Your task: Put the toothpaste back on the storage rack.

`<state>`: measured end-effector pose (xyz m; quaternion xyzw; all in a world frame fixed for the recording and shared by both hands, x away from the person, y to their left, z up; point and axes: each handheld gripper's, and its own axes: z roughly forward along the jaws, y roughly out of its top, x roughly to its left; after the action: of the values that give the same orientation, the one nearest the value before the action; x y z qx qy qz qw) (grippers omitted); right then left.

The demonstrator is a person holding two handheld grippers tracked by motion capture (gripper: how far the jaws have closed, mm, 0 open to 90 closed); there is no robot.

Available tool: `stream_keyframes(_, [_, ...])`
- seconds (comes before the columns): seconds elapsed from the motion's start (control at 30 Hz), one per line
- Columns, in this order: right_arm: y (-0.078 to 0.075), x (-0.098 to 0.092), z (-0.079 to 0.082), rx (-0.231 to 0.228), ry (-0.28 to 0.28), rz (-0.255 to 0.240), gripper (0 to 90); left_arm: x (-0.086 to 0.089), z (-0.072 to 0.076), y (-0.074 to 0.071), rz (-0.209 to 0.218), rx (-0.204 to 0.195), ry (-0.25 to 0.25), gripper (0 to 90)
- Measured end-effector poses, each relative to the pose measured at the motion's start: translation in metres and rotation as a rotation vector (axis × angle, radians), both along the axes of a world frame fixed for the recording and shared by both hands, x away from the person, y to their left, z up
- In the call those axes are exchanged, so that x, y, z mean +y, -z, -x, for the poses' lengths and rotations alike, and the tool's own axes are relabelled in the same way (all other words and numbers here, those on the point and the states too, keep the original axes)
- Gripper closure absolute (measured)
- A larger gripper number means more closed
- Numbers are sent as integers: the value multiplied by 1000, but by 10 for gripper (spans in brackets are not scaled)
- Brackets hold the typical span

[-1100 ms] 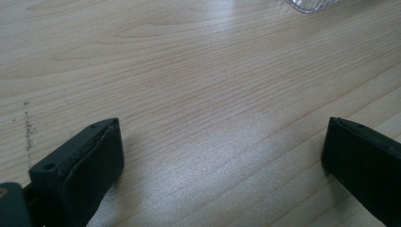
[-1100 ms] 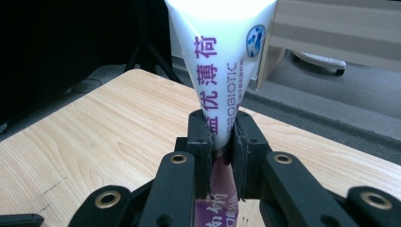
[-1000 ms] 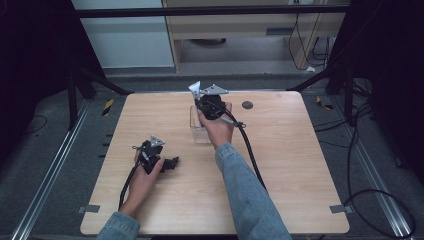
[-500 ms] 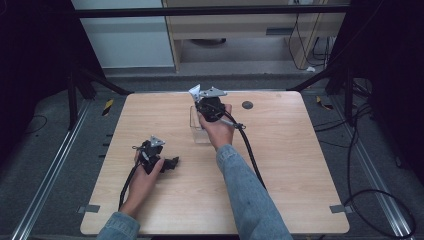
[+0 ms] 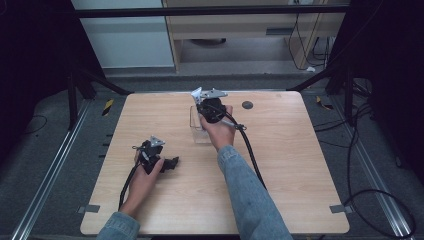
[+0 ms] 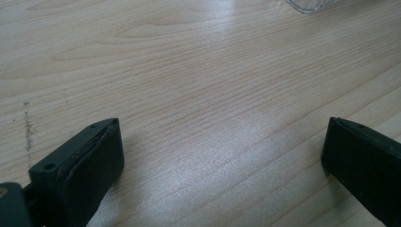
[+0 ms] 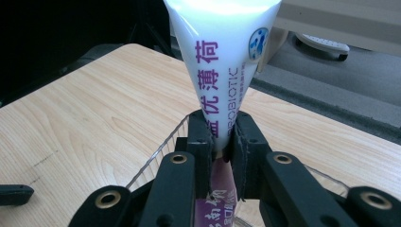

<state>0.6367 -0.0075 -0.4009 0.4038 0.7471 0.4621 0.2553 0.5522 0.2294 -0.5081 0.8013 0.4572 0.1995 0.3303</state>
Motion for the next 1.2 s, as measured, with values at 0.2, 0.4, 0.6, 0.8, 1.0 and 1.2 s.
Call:
stream_keyframes(0.2, [4,2,1,10,-4,-3,793,0,0,0,-1,0,1,0])
stream_keyframes(0.4, [6,2,1,16,-8,1,794,0,0,0,-1,0,0,0])
stream_keyframes(0.6, [4,2,3,19,-14,9,793,0,0,0,0,-1,0,0])
stream_keyframes(0.8, [5,3,4,32,-20,11,794,0,0,0,-1,0,0,0])
stream_keyframes(1.0, [5,7,3,34,-25,25,793,0,0,0,-2,0,2,0])
stream_keyframes(1.2, [5,10,0,35,-24,25,791,0,0,0,0,0,1,0])
